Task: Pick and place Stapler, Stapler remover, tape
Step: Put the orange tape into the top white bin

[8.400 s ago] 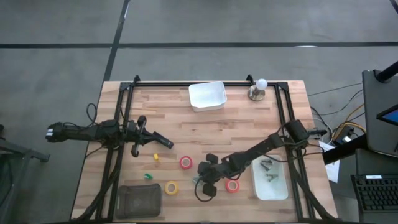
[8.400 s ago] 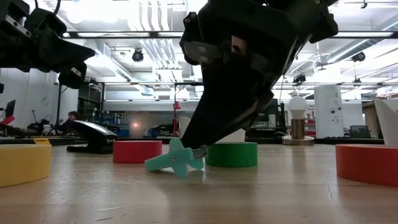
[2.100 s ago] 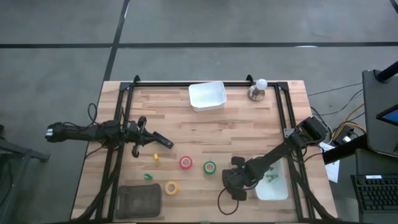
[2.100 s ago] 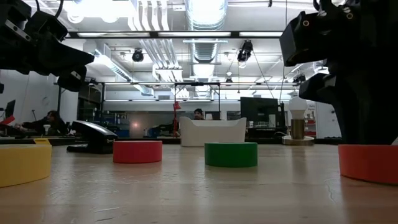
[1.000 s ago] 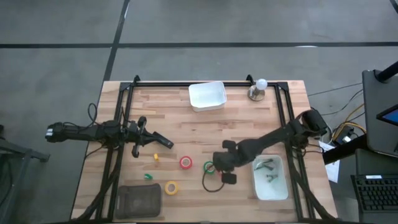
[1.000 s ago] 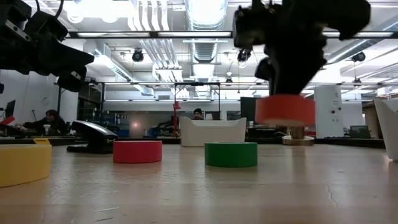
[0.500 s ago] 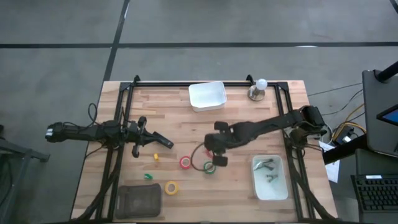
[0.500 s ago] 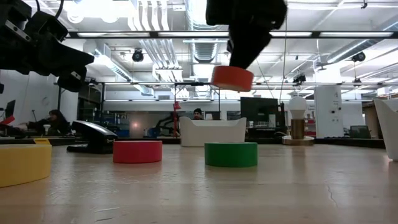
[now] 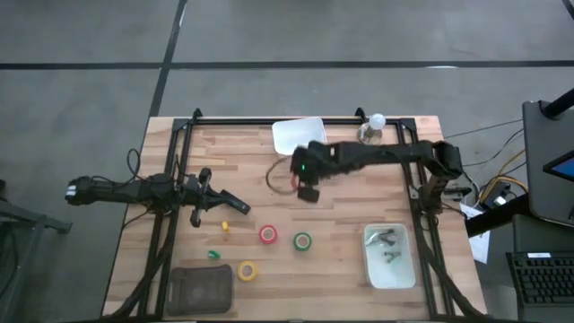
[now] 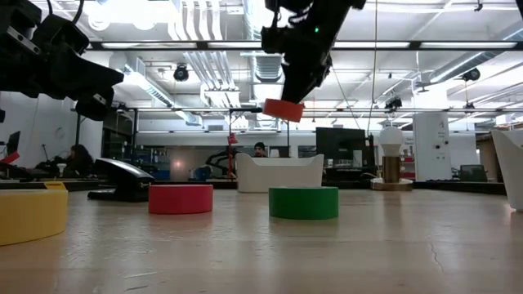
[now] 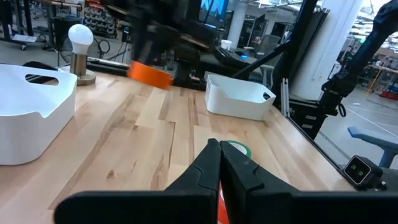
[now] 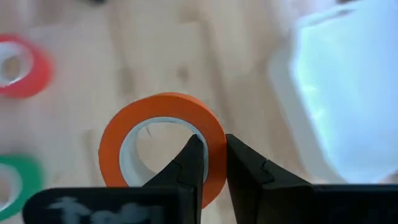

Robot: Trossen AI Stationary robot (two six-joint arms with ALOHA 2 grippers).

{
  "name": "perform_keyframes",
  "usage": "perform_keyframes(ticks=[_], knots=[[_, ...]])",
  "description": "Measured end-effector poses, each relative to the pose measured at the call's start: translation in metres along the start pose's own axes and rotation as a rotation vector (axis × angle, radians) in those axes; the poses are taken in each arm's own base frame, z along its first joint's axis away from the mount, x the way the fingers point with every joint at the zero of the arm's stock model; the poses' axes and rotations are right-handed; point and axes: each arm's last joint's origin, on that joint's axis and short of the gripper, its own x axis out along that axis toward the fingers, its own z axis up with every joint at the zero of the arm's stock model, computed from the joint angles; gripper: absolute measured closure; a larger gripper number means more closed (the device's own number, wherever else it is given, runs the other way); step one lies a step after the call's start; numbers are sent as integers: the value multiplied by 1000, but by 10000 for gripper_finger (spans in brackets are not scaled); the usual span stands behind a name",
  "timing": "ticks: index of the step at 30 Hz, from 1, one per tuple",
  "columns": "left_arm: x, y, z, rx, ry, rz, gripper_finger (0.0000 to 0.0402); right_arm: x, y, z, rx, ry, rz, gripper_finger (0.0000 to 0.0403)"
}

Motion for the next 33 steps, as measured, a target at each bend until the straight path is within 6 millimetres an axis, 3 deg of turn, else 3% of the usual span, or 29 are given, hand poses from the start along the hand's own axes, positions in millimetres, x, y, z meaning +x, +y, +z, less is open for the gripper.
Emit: perform_keyframes(ticks=[11,16,22,33], knots=[[0,0,0,0,0,0,394,11,-106,7,223,-90,-139,352],[0,0,0,0,0,0,394,18,-142,3,336,-104,-178,351],[0,0,0,0,0,0,394,44,-162,-5,423,-53,-156,351],[0,0,0,0,1,1,394,89,-167,-20,478,74,-163,351]])
